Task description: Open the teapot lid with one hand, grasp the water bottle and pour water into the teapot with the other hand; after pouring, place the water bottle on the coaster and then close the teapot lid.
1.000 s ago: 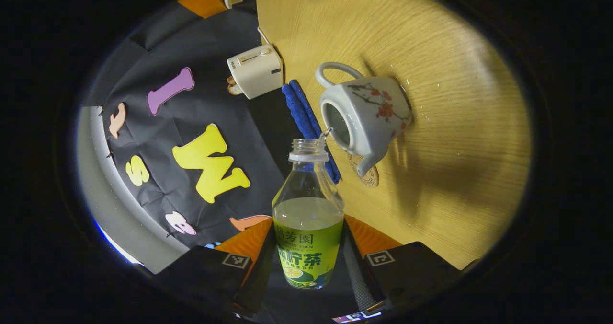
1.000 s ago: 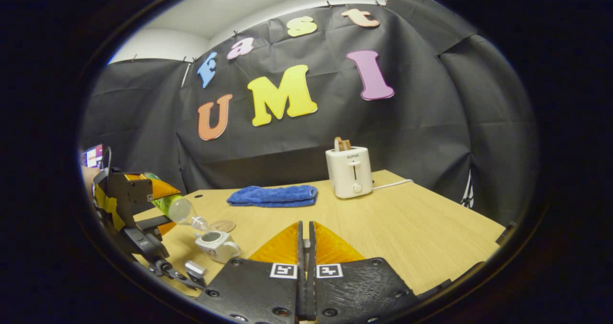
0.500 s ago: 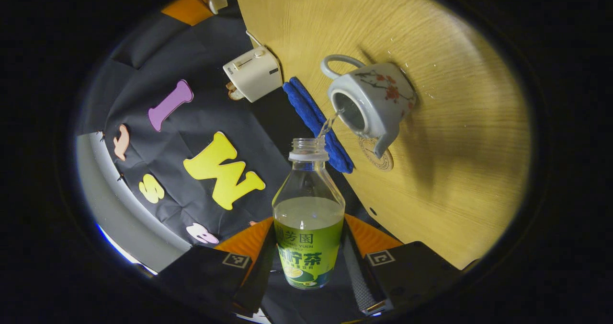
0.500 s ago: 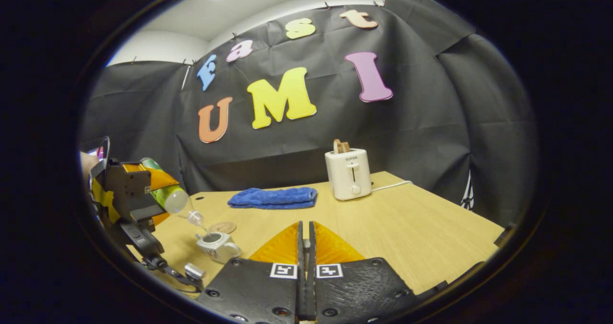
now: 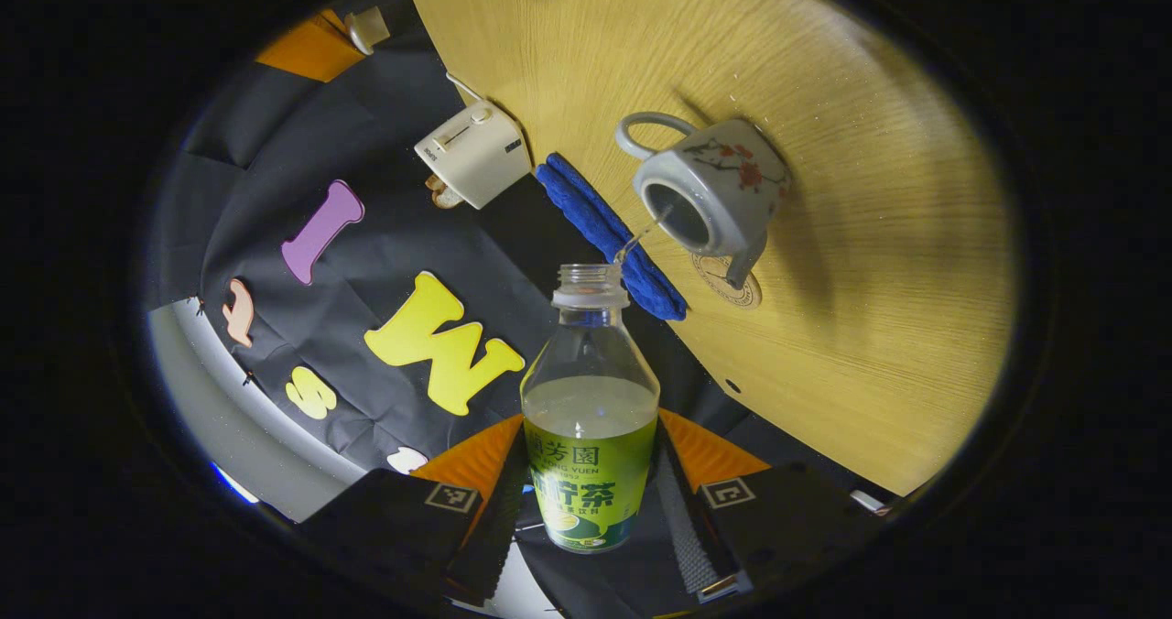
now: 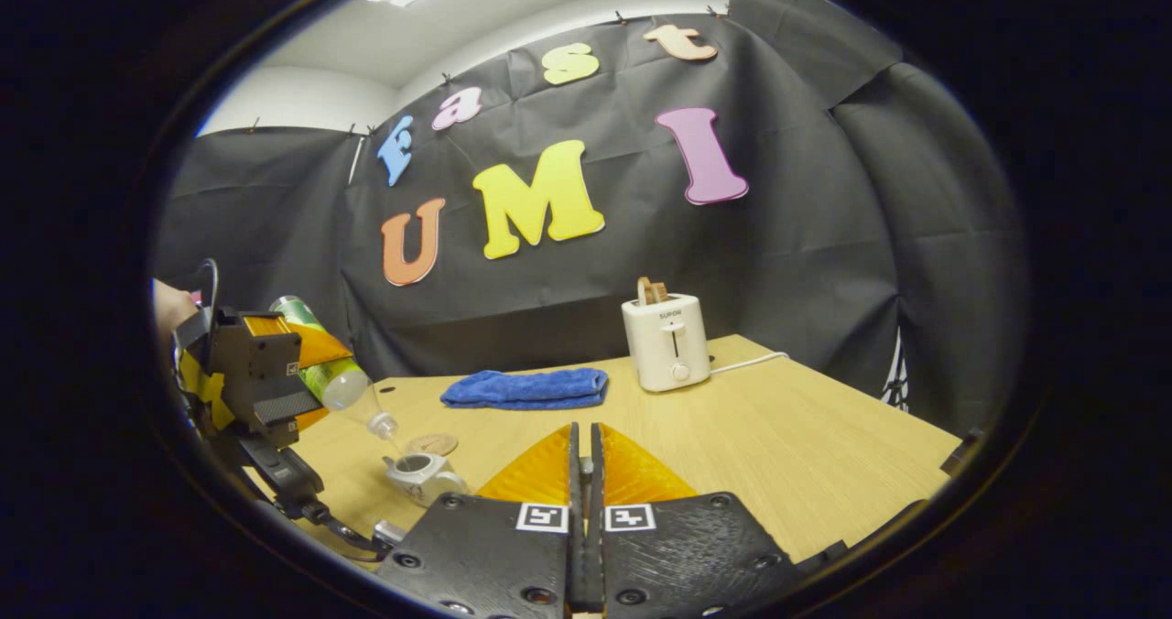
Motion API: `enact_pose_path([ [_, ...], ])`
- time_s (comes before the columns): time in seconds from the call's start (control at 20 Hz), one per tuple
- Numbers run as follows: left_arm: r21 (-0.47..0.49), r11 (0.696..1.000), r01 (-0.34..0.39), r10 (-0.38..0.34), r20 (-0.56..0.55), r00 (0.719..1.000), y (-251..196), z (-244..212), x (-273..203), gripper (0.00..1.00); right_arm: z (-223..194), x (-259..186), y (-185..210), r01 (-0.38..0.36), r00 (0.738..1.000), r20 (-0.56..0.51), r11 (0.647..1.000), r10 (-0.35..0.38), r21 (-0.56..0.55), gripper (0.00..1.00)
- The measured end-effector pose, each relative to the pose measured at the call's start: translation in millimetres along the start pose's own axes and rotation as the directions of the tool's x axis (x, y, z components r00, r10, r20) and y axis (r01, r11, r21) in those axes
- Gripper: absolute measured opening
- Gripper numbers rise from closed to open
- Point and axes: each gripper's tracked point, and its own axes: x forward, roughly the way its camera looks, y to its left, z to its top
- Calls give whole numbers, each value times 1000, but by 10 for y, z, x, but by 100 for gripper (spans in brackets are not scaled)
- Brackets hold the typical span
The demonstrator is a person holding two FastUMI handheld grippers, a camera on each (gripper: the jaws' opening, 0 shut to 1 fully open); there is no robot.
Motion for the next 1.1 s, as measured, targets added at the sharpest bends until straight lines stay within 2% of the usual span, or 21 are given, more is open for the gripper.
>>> enact_pose_path([
  [0.25, -5, 1000, 1, -1, -6, 1000, -3, -19, 12, 74, -8, 2, 42, -6, 1000, 0, 1000, 6, -5, 0],
  [0.45, -62, 998, -30, 32, 28, 999, 16, 15, 35, 73, 8, -2, 88, -1, 1000, -3, 1000, 1, -26, 0],
  [0.5, -106, 994, -37, 42, 45, 998, 14, 27, 38, 73, 2, -1, 90, 6, 1000, -3, 999, -6, -32, 0],
  [0.55, -240, 970, -37, 52, 59, 997, -71, 23, 67, 73, 12, -3, 93, 16, 1000, 0, 999, -16, -38, 0],
  [0.65, -405, 909, -98, 130, 53, 990, -47, 51, 101, 72, -13, 9, 85, 38, 999, -13, 998, -39, -43, 0],
  [0.7, -484, 870, -96, 144, 62, 988, -83, 83, 119, 72, -31, 13, 106, 41, 999, -19, 998, -42, -52, 0],
  [0.75, -575, 815, -70, 141, 80, 987, -158, 126, 121, 72, -18, 12, 124, 47, 999, -18, 997, -49, -67, 0],
  [0.85, -748, 663, -35, 149, 87, 985, -222, 131, 174, 72, 17, 13, 166, 54, 998, -15, 995, -55, -87, 0],
  [0.9, -812, 582, -48, 174, 67, 982, -184, 89, 168, 72, 25, -3, 205, 52, 998, -14, 994, -54, -95, 0],
  [0.95, -868, 493, -61, 188, 38, 981, -148, -13, 180, 73, 42, 1, 243, 53, 998, -13, 993, -55, -104, 0],
  [1.0, -929, 364, -64, 193, 8, 981, -115, -128, 188, 72, 28, -9, 288, 49, 999, -12, 992, -51, -113, 0],
  [1.05, -963, 261, -71, 196, -19, 980, -70, -238, 221, 76, 30, -2, 325, 46, 999, -14, 992, -48, -115, 0],
  [1.1, -985, 157, -71, 192, -41, 981, -30, -350, 260, 73, 12, 6, 354, 41, 999, -19, 993, -43, -115, 0],
])
